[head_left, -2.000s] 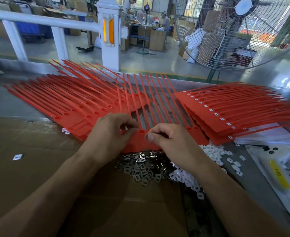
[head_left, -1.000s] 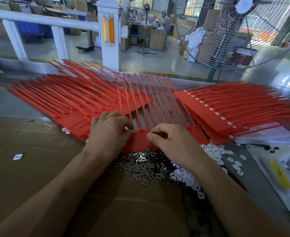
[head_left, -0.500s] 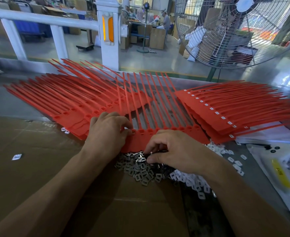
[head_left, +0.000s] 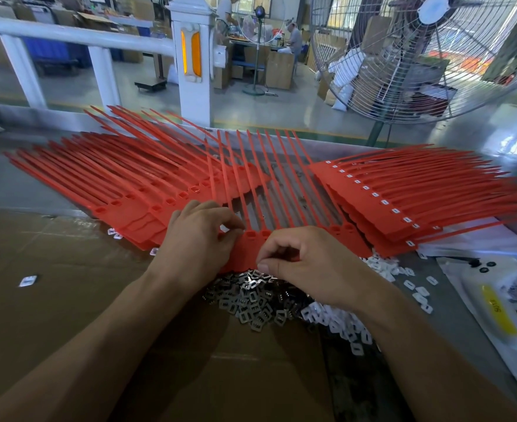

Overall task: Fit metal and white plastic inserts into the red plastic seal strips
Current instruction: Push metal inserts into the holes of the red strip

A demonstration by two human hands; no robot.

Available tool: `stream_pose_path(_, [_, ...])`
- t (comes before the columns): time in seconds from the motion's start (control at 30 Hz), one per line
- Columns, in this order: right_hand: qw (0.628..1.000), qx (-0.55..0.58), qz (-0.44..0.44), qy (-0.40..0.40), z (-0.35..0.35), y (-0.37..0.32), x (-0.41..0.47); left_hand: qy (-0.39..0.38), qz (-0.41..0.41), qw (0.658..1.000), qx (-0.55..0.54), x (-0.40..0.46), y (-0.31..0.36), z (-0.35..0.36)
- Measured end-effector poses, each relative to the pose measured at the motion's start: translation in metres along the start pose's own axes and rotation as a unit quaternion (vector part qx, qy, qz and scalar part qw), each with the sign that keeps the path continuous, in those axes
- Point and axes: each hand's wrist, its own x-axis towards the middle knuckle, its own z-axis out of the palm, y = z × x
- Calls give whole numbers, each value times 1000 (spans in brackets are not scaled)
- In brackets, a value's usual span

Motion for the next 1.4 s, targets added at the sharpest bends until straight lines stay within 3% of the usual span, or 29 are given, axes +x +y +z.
stream_pose_path(0.23, [997,69,15,6,2,-1,0,8,17,1000,-22,0,0,-3])
stream_pose_path(0.77, [969,212,76,105,1,7,5,-10,116,988,-103,-2,3,1])
stream_pose_path(1.17, [971,209,61,95,2,5,7,-33,142,981,-131,-4,4,3])
stream_pose_path(1.4, [975,162,26,152,6,3,6,-17,103,984,-143,-4,6,4])
